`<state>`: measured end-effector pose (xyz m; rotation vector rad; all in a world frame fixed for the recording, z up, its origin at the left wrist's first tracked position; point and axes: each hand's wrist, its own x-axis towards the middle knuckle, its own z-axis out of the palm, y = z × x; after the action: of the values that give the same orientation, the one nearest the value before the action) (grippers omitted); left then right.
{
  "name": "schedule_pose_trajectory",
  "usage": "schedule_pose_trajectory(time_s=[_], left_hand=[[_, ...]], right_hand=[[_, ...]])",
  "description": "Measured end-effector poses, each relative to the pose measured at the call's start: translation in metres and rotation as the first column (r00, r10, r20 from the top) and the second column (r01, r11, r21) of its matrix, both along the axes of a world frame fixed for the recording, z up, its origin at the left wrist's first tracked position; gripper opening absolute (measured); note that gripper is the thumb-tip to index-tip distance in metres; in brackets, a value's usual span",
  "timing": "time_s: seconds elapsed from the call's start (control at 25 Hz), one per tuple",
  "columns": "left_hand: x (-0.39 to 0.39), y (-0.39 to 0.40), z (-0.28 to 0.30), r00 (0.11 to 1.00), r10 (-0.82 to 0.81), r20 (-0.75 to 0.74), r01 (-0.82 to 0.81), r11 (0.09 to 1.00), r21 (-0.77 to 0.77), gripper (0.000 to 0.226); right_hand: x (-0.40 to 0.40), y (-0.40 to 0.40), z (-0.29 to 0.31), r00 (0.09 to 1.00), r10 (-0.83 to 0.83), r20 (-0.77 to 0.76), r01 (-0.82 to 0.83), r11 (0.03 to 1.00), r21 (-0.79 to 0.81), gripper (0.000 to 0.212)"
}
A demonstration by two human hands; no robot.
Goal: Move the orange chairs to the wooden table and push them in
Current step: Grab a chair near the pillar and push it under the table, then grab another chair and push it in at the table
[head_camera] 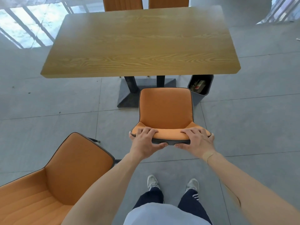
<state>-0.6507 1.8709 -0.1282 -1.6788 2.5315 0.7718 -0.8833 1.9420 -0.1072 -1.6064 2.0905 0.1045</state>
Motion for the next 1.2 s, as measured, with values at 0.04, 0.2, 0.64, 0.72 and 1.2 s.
schedule_pose_trajectory(time_s=[0.04,0.2,0.64,0.72,1.2], left_hand=[[0.0,0.0,-0.001,1.0,-0.001,-0.002,0.001,1.0,-0.002,0.073],[0.001,-0.001,0.001,1.0,-0.023,0.002,0.023,0.998,0.064,0.075],[0.017,-0.006,0.011,0.999,0.034,-0.034,-0.026,0.978,0.208,0.067],[0.029,0.013,0.019,0.99,0.102,-0.102,-0.082,0.98,0.18,0.064],[0.155,0.181,0.076,0.86,0.419,-0.291,-0.357,0.902,0.242,0.056]], right_hand=[[0.0,0.0,0.0,1.0,-0.011,0.004,0.011,1.0,0.008,0.096],[0.006,0.004,0.002,0.999,-0.052,0.004,0.052,0.999,0.01,0.082],[0.025,0.045,0.039,0.993,-0.11,0.048,0.112,0.993,-0.039,0.059],[0.031,0.057,0.045,0.994,-0.098,0.056,0.099,0.995,-0.017,0.058],[0.102,0.126,0.085,0.928,0.188,0.323,-0.138,0.975,-0.172,0.047]])
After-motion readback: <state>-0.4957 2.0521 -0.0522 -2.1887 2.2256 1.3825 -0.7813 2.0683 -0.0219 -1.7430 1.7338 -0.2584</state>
